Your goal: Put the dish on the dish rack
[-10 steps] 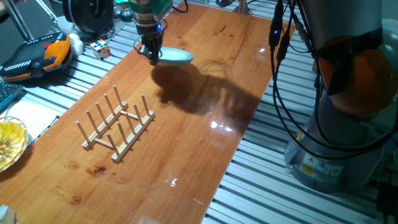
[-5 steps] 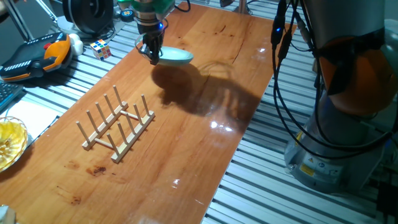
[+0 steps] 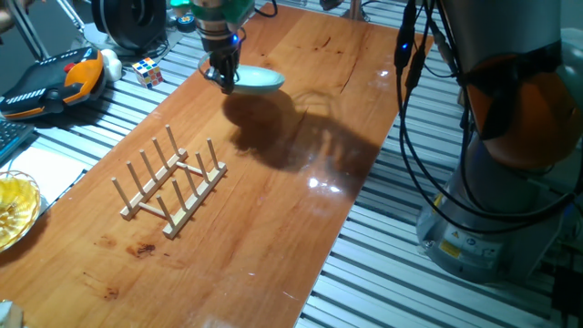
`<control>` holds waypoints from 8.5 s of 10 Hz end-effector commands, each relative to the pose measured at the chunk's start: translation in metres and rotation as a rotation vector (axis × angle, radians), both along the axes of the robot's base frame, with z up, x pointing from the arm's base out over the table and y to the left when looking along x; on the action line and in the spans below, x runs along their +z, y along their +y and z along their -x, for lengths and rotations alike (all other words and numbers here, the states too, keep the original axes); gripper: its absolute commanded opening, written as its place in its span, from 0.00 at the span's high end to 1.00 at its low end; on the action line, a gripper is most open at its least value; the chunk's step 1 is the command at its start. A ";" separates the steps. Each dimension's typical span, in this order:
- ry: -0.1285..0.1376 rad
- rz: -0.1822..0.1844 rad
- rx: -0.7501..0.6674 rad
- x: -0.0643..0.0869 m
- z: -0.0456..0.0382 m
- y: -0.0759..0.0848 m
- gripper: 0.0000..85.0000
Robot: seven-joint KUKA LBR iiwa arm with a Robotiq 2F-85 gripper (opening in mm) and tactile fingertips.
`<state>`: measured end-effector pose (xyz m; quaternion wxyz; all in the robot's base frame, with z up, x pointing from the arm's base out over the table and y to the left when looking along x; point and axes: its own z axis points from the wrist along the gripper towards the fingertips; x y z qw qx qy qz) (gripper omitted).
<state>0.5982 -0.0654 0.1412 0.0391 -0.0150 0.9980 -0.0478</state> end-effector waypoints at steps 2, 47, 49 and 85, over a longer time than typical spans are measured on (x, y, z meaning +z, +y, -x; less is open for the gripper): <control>-0.007 -0.020 -0.016 0.000 0.0000 0.000 0.99; 0.051 -0.382 -0.041 0.120 -0.0084 0.207 0.99; 0.069 -0.410 -0.043 0.121 -0.0128 0.202 0.99; 0.109 -0.592 0.061 0.178 -0.0224 0.206 0.99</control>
